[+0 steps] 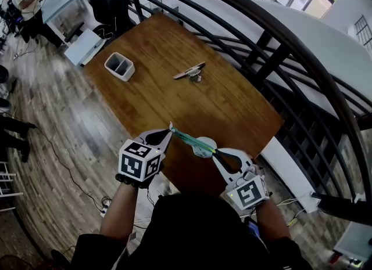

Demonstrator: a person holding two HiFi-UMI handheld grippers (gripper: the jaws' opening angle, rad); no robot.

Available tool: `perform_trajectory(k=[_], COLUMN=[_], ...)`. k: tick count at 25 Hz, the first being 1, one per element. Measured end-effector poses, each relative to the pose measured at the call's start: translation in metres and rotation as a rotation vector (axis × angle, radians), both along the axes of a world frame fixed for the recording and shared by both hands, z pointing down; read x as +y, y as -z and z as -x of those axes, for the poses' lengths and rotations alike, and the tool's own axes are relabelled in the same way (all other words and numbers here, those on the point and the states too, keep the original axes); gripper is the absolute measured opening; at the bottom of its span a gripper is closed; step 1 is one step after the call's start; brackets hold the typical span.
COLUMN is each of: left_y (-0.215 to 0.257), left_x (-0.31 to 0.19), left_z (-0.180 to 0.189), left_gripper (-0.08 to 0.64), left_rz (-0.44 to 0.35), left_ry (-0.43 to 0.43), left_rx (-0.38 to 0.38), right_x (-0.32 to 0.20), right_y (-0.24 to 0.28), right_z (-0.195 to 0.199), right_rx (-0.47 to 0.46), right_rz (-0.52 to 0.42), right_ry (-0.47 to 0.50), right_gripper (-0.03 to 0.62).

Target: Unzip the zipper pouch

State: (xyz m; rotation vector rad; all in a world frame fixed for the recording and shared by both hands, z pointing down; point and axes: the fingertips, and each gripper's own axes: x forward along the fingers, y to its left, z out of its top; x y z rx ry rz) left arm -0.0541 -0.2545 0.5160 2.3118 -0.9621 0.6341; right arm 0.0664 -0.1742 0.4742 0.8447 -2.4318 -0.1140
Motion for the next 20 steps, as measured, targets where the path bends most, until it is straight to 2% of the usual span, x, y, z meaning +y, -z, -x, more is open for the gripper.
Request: perform_trajectory(k=[12, 20], left_y=[0.002, 0.006], left_x=[-0.010, -0.022], left_z=[0.002, 0.007], left_gripper=[0.017, 0.017], left_rz=[-0.019, -0.050], left_ry=[0.037, 0.081], left_rx=[-0.019, -0.040], right_x=[-0.003, -0.026], right_y=[-0.006, -0.017], right_z=[-0.008, -0.011], right_rx=[0.007, -0.040], right_rz=[-0.003, 0.015], right_ry=[-0.008, -0.033], right_gripper=[0.034, 0.037])
